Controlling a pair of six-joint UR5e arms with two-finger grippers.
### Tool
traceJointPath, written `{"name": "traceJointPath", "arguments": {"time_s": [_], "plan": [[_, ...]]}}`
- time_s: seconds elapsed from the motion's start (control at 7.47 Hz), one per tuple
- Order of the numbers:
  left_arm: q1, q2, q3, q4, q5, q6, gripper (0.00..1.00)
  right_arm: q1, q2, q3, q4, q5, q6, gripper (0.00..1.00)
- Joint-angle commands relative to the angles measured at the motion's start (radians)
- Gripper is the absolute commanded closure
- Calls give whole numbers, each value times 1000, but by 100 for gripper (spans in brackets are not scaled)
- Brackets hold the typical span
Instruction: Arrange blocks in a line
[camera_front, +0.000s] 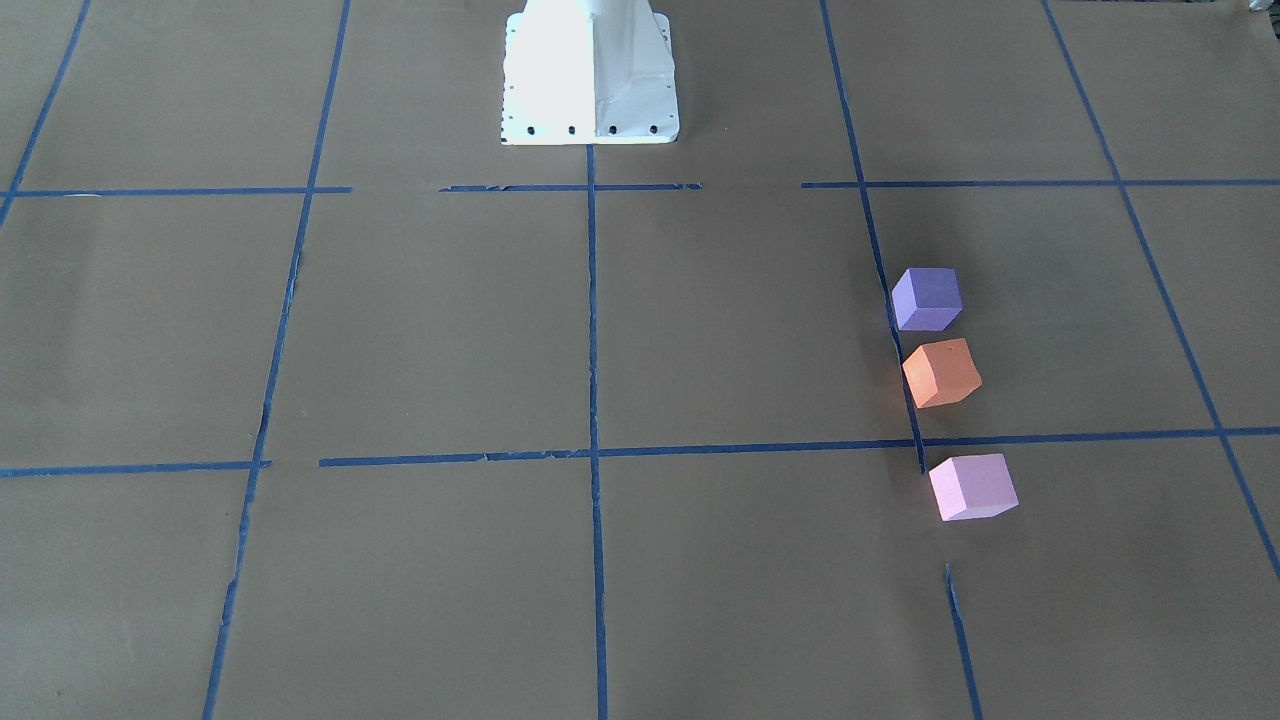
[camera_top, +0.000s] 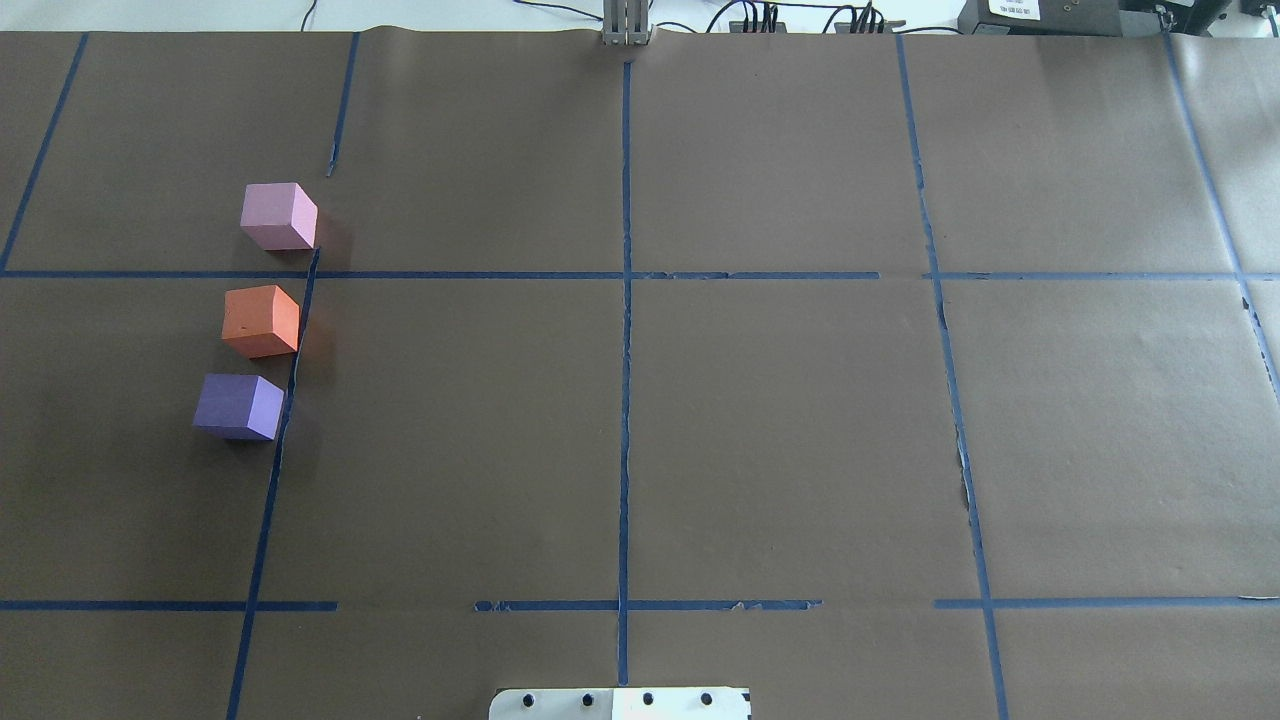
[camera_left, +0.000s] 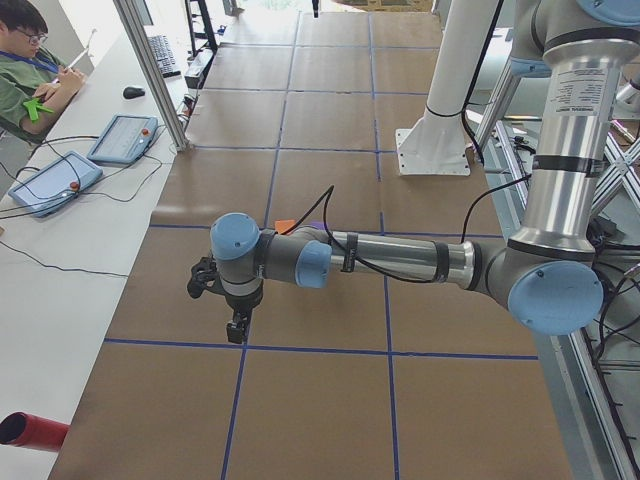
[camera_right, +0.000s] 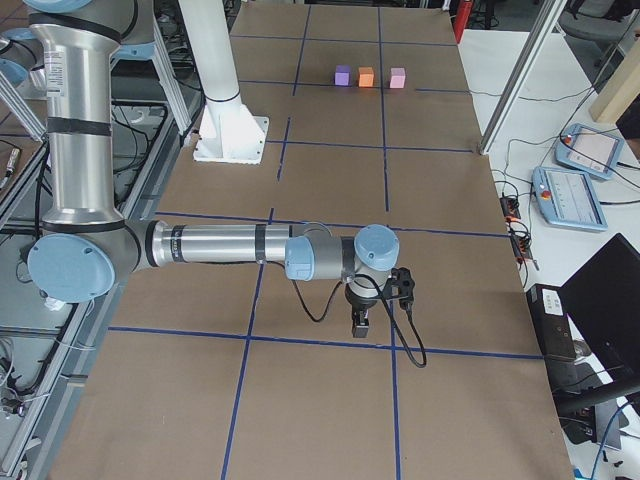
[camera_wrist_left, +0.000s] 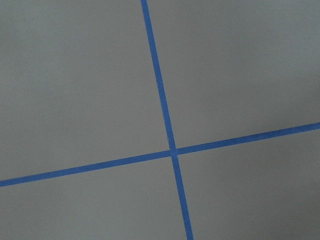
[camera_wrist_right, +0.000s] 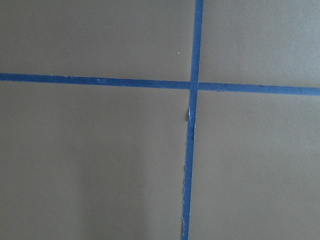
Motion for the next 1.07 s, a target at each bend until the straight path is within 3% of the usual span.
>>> {"name": "traceJointPath", "arguments": {"time_s": [0.0, 0.94], "plan": [[-11, 20, 4, 8, -61, -4, 0, 0, 0, -1, 0, 0, 0, 0], [-6, 33, 24, 43, -56, -7, 0, -1, 0, 1, 0, 0, 0, 0]]}}
